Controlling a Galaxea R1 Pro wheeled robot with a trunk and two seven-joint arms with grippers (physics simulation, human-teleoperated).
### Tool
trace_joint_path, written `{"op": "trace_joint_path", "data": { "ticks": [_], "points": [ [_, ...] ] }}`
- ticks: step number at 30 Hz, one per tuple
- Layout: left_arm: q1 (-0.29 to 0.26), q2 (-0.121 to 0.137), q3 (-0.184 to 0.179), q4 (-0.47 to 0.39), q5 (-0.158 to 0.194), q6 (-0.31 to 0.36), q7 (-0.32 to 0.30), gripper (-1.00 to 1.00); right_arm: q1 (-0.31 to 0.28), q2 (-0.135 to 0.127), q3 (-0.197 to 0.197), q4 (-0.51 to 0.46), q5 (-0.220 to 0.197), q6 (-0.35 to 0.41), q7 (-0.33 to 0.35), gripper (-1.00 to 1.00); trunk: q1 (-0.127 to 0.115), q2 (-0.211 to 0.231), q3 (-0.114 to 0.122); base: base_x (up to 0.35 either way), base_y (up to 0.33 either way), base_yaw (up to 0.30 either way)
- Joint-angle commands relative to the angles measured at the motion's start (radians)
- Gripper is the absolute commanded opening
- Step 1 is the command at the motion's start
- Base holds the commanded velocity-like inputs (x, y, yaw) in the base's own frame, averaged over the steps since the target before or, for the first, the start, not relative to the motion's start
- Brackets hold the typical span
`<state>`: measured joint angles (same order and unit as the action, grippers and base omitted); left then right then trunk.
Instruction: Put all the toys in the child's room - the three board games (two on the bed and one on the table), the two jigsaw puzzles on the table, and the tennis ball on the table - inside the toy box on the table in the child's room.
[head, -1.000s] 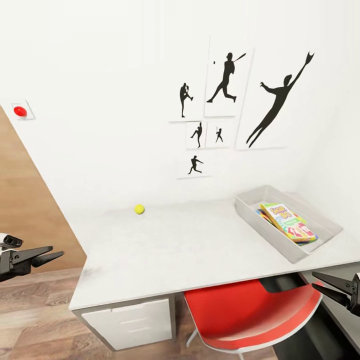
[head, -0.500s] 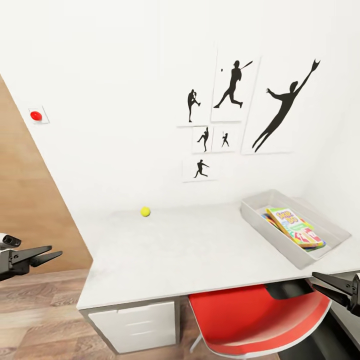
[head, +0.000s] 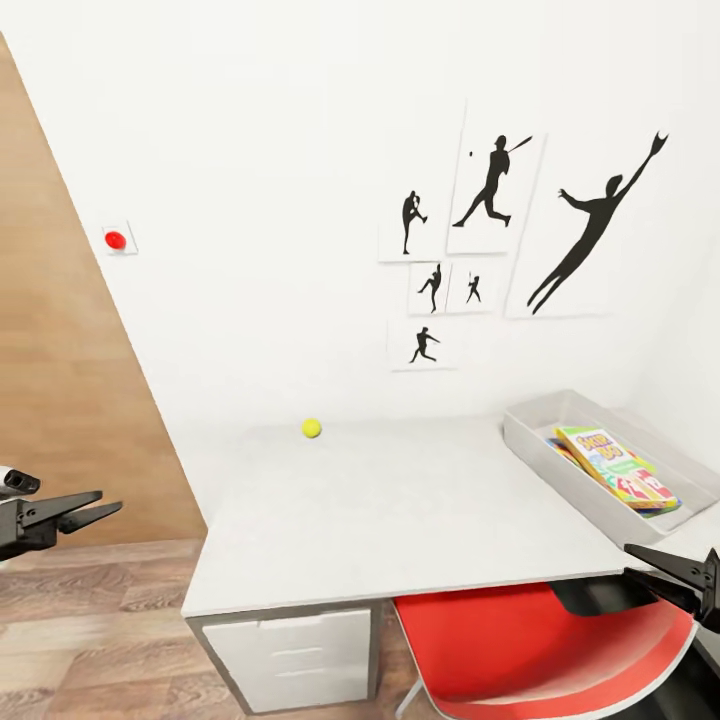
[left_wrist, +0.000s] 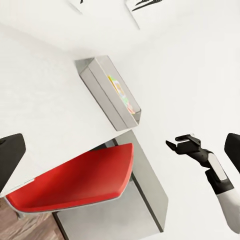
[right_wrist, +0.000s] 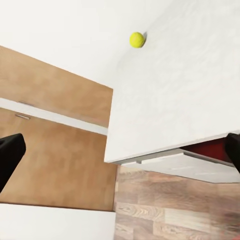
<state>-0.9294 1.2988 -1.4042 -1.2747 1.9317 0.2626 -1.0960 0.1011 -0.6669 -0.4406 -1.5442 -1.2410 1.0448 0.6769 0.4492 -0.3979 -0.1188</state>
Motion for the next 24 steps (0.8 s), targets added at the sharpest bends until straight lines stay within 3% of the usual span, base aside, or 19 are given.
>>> {"op": "trace_joint_path", "data": {
  "ticks": [1,13,24],
  "points": [
    [-0.006,0.0,-0.009,0.0,0.01,0.01,-0.002,1.0,0.0,0.0,-0.001,0.0,0.004,0.002,0.006,1.0,0.001,-0.002,0.0,0.0,0.02,0.113],
    [-0.006,0.0,-0.009,0.002,0.01,0.011,-0.002,1.0,0.0,0.0,0.0,0.0,0.005,0.002,0.004,1.0,0.001,-0.002,0.019,0.0,0.193,0.131],
    [-0.006,-0.001,-0.009,0.015,0.01,0.011,-0.002,1.0,0.0,0.001,-0.003,0.0,0.003,0.002,0.004,1.0,0.001,-0.002,0.027,0.0,0.036,0.101]
  ]
}}
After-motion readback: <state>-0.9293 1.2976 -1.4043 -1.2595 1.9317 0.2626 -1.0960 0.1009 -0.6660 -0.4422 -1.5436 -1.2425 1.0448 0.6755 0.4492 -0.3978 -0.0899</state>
